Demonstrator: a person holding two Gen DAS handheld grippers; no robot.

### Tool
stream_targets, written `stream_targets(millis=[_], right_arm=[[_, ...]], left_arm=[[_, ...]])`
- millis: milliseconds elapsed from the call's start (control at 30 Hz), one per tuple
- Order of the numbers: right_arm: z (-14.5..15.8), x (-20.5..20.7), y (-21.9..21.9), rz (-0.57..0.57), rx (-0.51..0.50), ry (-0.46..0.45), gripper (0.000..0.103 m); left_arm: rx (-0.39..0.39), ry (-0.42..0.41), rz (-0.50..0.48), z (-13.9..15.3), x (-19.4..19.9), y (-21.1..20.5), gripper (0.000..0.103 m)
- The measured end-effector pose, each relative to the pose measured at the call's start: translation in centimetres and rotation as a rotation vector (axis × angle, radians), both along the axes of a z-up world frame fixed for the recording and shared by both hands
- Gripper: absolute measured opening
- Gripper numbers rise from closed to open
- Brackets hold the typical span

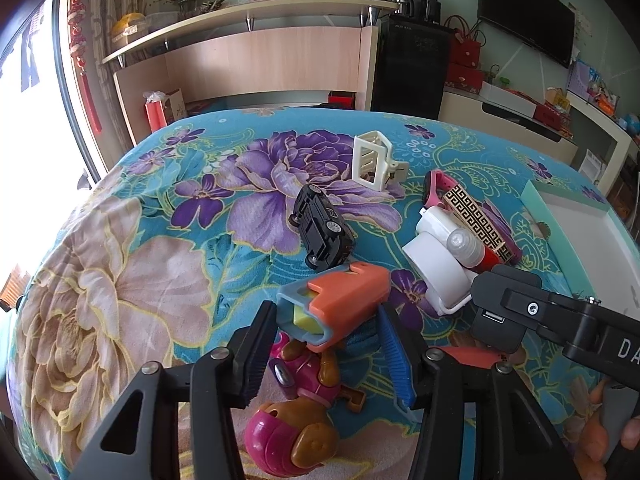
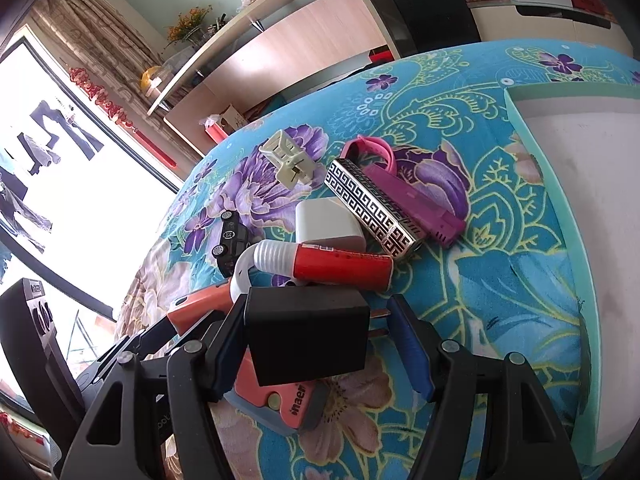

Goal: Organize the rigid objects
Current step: 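Grasp the orange-grey toy knife with the left tool while the right tool grasps the black charger, then carry the orange-grey toy knife and black charger into the box lid with both tools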

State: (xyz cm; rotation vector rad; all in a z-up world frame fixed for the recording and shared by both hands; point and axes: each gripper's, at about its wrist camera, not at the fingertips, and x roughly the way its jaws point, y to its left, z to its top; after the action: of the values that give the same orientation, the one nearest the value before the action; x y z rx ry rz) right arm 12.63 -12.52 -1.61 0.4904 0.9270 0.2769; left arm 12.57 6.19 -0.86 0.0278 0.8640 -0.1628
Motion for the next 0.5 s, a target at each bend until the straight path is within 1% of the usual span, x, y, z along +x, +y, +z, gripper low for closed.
stream_targets(millis=[33, 100, 133, 200, 267, 300, 400, 433, 500], right_arm=[[0.0, 0.0, 0.0, 0.001, -0.002, 0.001, 0.069], [-0.1, 0.0, 0.1, 0.003, -0.005, 0.004, 0.069], [-0.1, 0.0, 0.1, 0.004, -0.005, 0.007, 0.069], [-0.2, 0.0, 0.0, 0.002, -0.006, 0.015, 0.069], [-0.2, 0.0, -0.2, -0.003, -0.007, 0.021, 0.069], [-0.2, 0.0, -0.3, -0.006, -0.011, 0.024, 0.069], [-0.1, -0.1, -0.6, -0.015, -0.028, 0.029, 0.069], [-0.1, -0.1, -0.7, -0.018, -0.03, 0.031, 0.069], [-0.2, -0.1, -0.8, -0.022, -0.026, 0.035, 0.069]], left_arm=[[0.003, 0.005, 0.0, -0.1, 0.1, 0.0, 0.06], [0.044, 0.025, 0.007, -0.6, 0.5, -0.1, 0.068], [0.064, 0.028, 0.011, -0.8, 0.6, -0.1, 0.069], [0.075, 0.032, 0.01, -1.0, 0.7, 0.1, 0.069], [0.081, 0.031, -0.002, -0.9, 0.8, 0.1, 0.071], [0.089, 0.023, -0.01, -0.8, 1.0, 0.0, 0.074], [0.125, 0.004, -0.052, -0.2, 1.4, -0.6, 0.076], [0.136, 0.008, -0.059, -0.2, 1.7, -0.8, 0.079], [0.133, 0.023, -0.059, -0.3, 2.2, -1.0, 0.08]])
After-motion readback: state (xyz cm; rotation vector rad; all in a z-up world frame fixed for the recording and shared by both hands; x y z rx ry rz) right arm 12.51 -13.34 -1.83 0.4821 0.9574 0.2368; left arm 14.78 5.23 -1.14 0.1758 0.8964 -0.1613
